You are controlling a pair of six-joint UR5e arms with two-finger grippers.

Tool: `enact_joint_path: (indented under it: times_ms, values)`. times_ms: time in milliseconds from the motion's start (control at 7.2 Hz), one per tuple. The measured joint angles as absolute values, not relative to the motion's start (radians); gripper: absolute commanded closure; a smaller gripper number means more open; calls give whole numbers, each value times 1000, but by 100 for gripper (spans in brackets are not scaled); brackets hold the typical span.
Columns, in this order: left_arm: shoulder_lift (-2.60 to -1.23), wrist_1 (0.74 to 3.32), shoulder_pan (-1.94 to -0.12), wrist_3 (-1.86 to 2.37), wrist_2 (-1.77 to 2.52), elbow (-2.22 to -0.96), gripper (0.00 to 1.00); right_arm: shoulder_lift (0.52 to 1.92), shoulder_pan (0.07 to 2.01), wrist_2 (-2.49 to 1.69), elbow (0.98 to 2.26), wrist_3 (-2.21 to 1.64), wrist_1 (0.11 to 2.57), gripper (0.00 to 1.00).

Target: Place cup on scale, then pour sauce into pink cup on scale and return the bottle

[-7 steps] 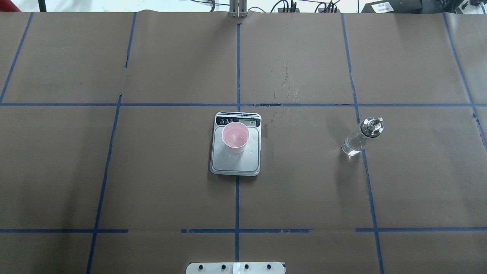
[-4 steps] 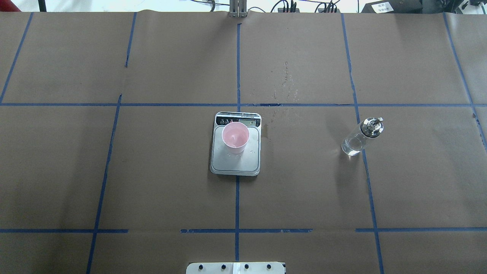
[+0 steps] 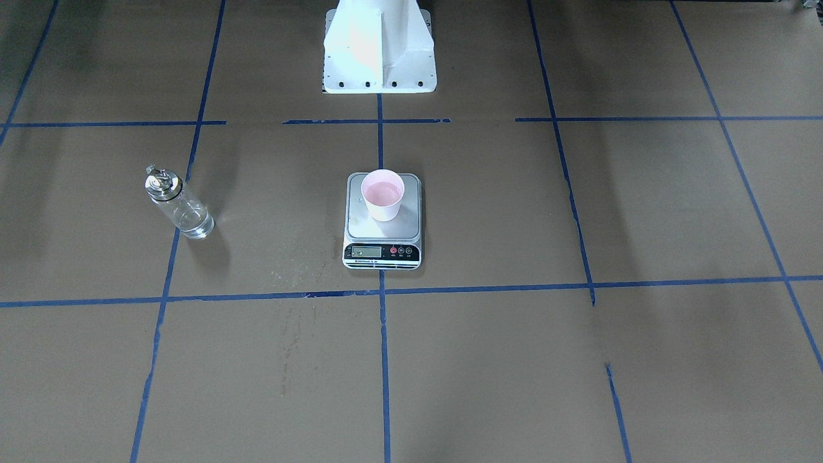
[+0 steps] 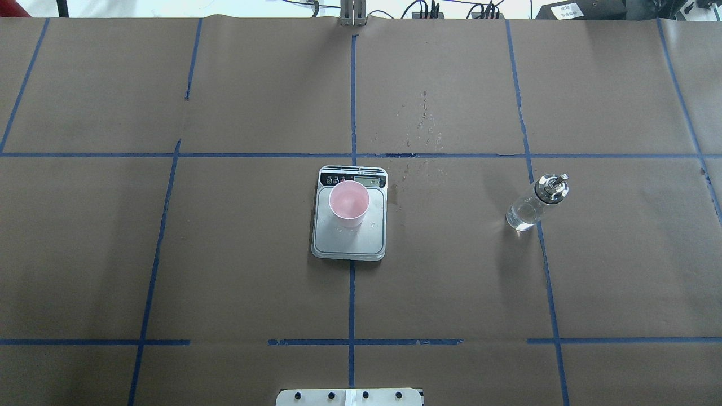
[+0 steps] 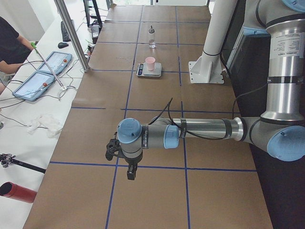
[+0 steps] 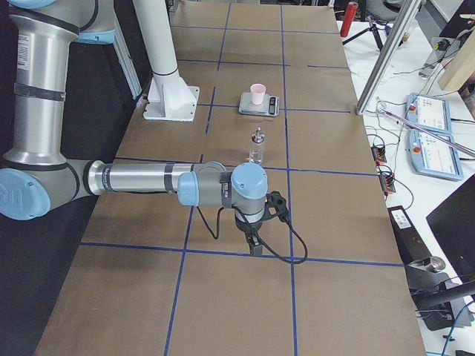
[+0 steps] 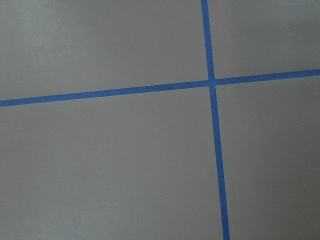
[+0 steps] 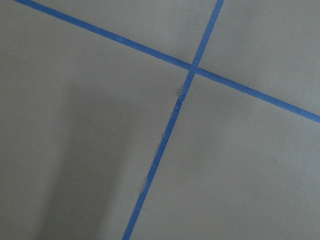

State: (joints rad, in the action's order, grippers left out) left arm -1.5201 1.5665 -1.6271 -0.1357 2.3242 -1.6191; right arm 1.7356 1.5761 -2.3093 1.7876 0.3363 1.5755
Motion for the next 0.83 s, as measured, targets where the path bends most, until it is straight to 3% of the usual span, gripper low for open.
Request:
enact_joint_path:
  times_ms: [834]
  values:
    - [-1518,1452,-1625,-136,2319,-1644,0,1740,1575,-2299,1783,336,1579,0]
